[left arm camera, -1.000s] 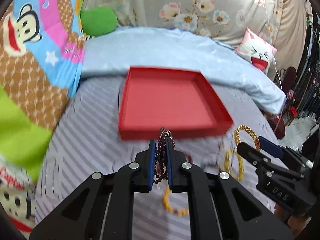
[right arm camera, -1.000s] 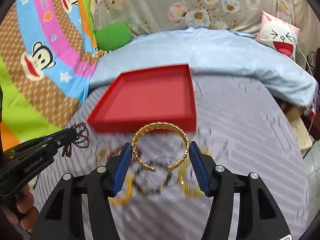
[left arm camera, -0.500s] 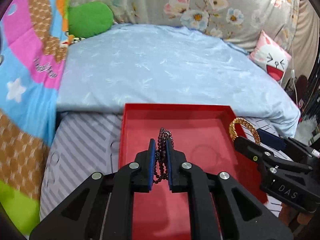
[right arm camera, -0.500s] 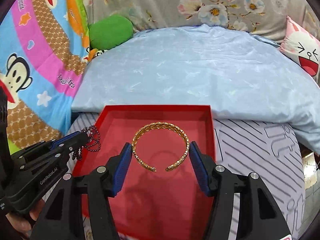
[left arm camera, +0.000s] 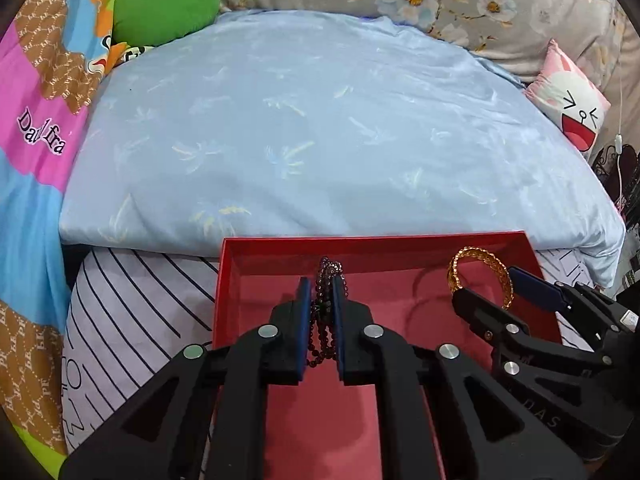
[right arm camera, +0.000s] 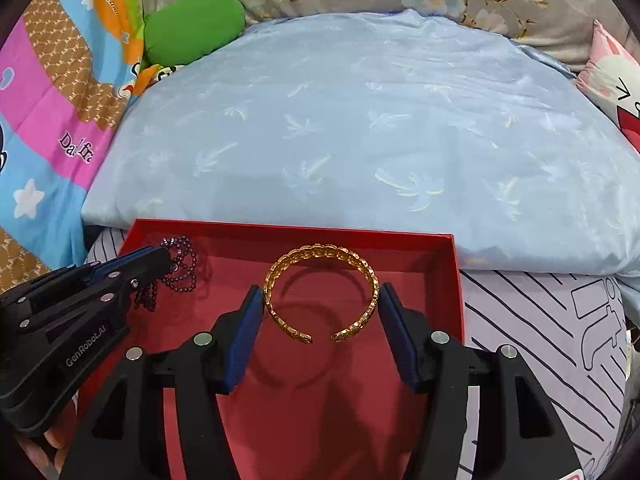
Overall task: Organize jewelry
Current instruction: 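Open the left tool to drop the garnet bracelet while the right tool releases the cuff, then raise both open tools away from the red tray back toward the bracelets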
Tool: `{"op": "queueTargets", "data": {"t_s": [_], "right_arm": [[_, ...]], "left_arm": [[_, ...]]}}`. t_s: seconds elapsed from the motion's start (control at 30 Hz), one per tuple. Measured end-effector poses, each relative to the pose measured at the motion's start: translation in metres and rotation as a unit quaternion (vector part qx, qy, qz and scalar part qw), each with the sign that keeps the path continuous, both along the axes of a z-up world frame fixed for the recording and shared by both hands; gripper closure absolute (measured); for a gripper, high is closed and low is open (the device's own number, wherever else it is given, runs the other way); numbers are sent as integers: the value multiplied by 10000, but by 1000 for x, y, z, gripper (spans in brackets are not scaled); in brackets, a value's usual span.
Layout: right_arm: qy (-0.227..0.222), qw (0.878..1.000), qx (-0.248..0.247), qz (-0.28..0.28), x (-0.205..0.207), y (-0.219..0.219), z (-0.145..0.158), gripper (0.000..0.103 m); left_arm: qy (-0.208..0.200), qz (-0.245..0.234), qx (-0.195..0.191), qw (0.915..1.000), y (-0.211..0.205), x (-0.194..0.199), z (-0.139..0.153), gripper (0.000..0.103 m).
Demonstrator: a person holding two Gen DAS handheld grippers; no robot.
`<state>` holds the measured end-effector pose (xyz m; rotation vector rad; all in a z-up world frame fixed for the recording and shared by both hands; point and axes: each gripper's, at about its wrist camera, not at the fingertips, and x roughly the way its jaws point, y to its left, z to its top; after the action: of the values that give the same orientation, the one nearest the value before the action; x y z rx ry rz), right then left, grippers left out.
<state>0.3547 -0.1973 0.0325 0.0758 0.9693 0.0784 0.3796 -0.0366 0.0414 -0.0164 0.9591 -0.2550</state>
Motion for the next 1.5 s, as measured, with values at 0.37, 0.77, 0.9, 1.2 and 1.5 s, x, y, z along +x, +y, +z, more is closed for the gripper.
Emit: {"op": "queueTargets", "data": {"t_s": [0.37, 0.77, 0.9, 1.2, 1.5], "right_arm": [[-36, 9997, -245, -11, 5, 7, -2, 40], [-338, 9994, -94, -35, -27, -1, 37, 39], [-595, 9981, -151, 33, -66, 1, 64, 37], [-788, 9966, -252, 61, -168, 5, 83, 35], [-680, 9969, -383, -85, -263, 1, 63, 34]], "left_arm": [[-102, 2, 211, 9997, -7, 4, -7, 72], [-380, 62, 17, 9993, 7, -22, 34, 65], [-571, 22, -4, 9984, 14, -55, 57, 64], [-778, -77, 42, 9969, 30, -157, 77, 58], [-528, -9, -35, 9986, 45, -249, 47, 52]]}}
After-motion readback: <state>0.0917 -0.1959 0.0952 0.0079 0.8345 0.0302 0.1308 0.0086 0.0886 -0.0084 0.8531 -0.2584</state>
